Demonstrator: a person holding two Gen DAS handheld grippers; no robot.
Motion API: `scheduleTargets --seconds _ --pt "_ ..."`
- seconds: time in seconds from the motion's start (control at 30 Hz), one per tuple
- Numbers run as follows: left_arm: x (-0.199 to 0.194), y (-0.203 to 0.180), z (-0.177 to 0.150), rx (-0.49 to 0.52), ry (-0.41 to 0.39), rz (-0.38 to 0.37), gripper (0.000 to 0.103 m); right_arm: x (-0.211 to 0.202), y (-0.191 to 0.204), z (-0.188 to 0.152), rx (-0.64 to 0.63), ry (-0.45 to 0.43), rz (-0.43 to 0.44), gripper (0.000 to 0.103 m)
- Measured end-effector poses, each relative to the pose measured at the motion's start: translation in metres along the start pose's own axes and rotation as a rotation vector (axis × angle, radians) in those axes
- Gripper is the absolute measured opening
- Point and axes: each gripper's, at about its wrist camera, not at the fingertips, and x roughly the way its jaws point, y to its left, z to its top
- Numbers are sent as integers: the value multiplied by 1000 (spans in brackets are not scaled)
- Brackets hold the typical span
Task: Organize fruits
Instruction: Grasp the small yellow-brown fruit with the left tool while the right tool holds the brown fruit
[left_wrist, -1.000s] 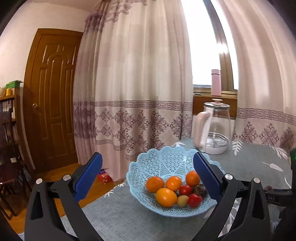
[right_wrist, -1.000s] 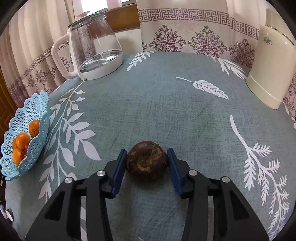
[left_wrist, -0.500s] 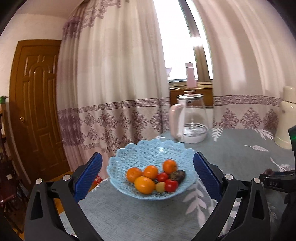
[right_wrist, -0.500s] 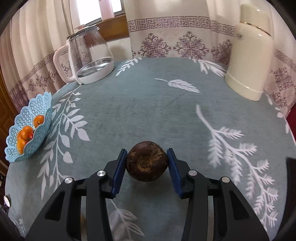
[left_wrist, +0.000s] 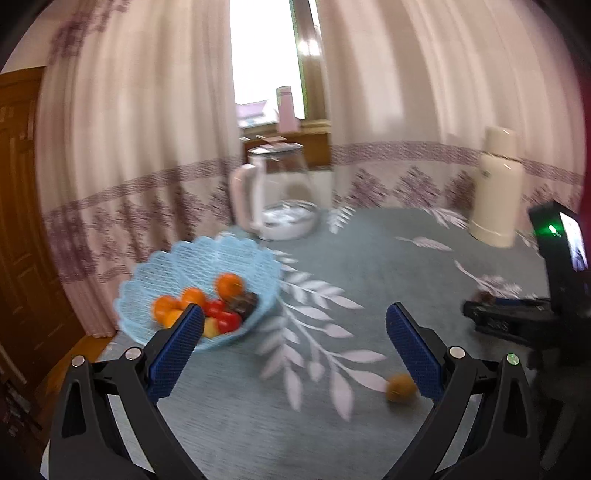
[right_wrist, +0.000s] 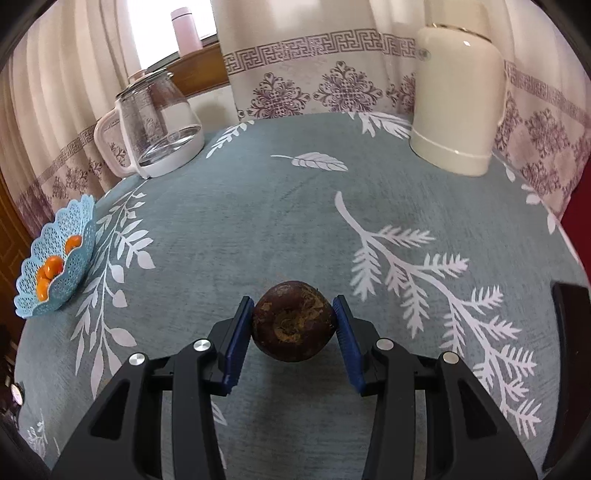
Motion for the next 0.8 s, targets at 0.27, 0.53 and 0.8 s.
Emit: scheduleTargets --seconds 0.27,0.53,0.8 --pt "25 -28 -15 27 198 -227 100 1 -6 -3 30 6 38 45" --pt "53 -27 -27 -55 347 -342 77 2 -9 -3 54 13 57 45" --pt "66 -31 -35 -74 428 -397 49 3 -11 -4 56 17 59 45"
